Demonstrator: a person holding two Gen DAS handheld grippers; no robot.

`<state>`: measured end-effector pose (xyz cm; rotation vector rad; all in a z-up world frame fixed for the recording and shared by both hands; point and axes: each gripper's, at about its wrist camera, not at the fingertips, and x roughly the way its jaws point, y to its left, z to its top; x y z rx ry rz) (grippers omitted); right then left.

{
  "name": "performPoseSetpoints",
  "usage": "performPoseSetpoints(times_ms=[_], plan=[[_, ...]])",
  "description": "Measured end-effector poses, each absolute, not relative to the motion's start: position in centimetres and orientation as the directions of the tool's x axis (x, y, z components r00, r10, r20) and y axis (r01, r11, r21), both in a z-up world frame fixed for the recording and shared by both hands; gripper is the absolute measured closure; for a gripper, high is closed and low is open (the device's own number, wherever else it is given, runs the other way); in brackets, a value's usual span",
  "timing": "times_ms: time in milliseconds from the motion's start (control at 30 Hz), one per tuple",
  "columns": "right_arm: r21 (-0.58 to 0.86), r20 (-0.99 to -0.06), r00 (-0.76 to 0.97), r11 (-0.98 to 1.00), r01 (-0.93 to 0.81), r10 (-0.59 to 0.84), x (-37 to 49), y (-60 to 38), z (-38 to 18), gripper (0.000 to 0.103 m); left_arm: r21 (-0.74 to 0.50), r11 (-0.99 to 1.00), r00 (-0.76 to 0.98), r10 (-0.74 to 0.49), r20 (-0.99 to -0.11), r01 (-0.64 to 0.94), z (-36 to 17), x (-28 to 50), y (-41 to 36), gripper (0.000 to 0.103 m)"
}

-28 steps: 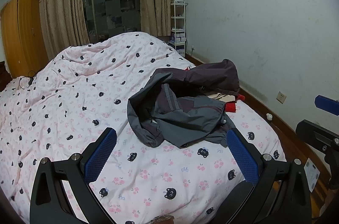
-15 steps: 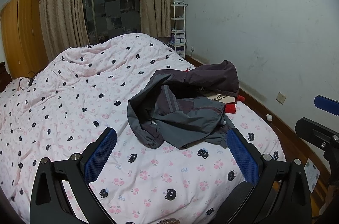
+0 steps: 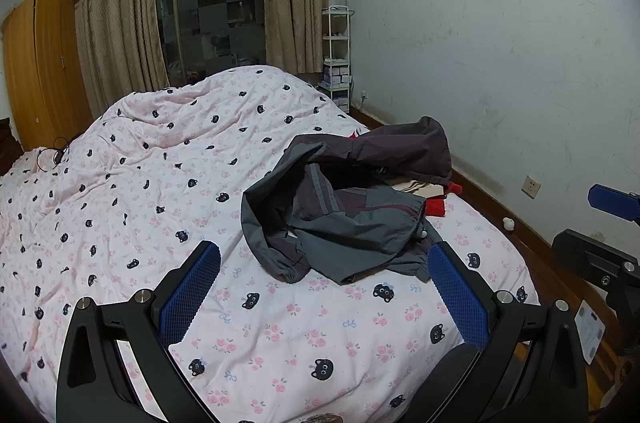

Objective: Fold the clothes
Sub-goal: 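Move both grippers toward the crumpled purple-grey jacket on the bed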

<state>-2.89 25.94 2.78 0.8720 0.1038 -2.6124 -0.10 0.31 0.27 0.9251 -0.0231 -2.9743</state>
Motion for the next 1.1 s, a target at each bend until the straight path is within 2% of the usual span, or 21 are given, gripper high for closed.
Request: performPoseSetpoints(times_ms=[533, 1100], plan=[[0.044, -0.582, -0.743, -0.925, 0.379, -0.332, -3.0, 25.9, 2.7, 0.0, 0.013, -0.999, -0.835, -0.04, -0.548, 0.04, 0.4, 0.1, -0.4, 0.0], [0.015, -0.575, -0.759, -0.931, 0.364, -0.306, -4.0, 25.4, 2.1, 0.0, 0.0, -0.998, -0.812, -0.054, -0.581, 0.066, -0.5, -1.1, -1.1, 0.0]])
